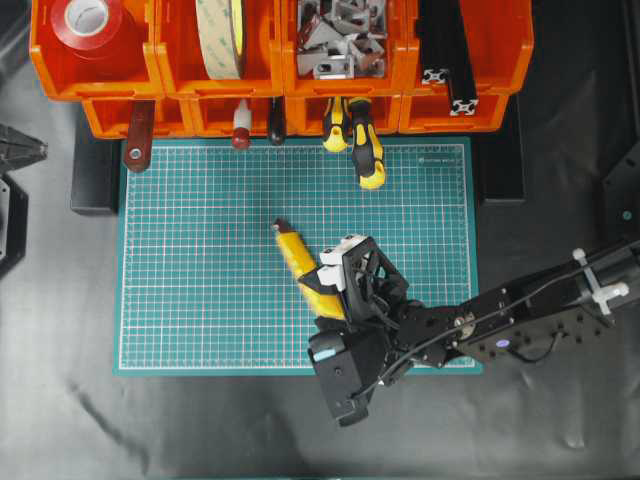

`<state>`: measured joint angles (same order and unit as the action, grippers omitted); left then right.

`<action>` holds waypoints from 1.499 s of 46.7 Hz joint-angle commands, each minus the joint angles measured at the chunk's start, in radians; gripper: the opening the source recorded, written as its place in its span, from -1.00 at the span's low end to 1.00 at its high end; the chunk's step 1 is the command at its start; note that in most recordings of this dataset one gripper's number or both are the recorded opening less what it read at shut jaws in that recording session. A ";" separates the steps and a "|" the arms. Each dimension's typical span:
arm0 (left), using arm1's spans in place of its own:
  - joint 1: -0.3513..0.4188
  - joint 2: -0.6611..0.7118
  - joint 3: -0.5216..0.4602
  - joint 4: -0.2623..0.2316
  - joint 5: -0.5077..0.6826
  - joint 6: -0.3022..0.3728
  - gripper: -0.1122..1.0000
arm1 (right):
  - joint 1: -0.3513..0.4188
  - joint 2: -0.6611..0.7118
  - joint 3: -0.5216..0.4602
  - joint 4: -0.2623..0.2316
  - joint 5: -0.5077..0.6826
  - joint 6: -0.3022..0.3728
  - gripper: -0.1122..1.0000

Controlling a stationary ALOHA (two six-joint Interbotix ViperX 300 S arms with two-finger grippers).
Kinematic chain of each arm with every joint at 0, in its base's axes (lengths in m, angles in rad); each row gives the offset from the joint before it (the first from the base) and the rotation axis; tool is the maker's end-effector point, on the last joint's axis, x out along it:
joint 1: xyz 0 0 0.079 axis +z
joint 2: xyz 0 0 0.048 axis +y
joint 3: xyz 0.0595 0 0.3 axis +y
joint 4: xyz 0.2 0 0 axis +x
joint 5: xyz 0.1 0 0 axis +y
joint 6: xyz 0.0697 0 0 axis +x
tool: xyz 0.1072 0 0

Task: Pick cutter from container rack with right arm.
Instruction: 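Carry the cutter over the mat center and lower it down, then open the right gripper to release the cutter onto the mat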

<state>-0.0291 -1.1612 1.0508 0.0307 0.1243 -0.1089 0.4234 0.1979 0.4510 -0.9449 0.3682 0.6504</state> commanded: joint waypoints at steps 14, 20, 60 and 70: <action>0.002 0.005 -0.025 0.003 0.015 -0.002 -0.81 | 0.023 -0.052 0.005 0.075 0.038 0.018 0.56; -0.003 0.003 -0.026 0.003 0.018 -0.003 -0.80 | 0.041 -0.107 0.020 0.084 0.069 0.080 0.56; -0.044 0.000 -0.031 0.003 0.043 -0.003 -0.81 | 0.069 -0.696 0.247 0.055 0.009 0.414 0.56; -0.049 -0.006 -0.034 0.003 0.044 0.000 -0.80 | 0.034 -0.894 0.337 0.043 0.006 0.446 0.56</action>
<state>-0.0767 -1.1735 1.0508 0.0307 0.1718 -0.1089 0.4648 -0.6243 0.7762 -0.8897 0.3850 1.0937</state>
